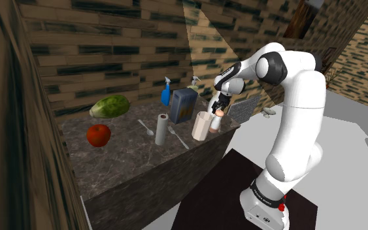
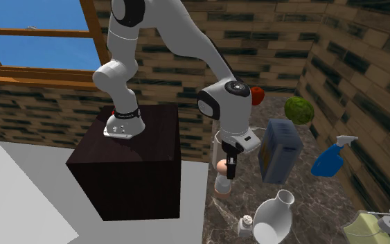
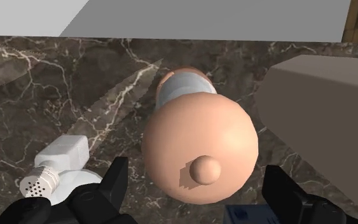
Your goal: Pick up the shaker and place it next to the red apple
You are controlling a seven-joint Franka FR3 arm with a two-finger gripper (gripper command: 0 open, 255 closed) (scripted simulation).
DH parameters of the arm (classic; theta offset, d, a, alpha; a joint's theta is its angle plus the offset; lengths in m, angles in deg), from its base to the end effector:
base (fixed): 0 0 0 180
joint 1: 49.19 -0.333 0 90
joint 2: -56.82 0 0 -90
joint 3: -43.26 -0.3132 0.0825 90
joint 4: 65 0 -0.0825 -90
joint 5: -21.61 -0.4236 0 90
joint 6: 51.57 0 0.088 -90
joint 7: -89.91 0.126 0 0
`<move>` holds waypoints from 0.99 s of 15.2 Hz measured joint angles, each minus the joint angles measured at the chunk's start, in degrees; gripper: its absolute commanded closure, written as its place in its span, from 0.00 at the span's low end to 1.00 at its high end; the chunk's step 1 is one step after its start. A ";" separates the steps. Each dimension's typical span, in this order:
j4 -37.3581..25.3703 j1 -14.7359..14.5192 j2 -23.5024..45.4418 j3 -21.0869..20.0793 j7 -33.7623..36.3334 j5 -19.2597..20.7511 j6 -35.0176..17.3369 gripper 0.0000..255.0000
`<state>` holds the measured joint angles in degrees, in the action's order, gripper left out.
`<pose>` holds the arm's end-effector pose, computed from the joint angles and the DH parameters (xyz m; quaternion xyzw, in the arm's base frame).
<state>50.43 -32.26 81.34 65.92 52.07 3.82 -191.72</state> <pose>0.4912 -0.4007 0.2069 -0.9929 0.1144 -0.0334 0.0013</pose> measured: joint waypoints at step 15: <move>0.01 -0.06 -0.27 0.11 0.09 0.15 0.20 1.00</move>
<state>50.44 -32.32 81.07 66.03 52.15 3.97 -191.52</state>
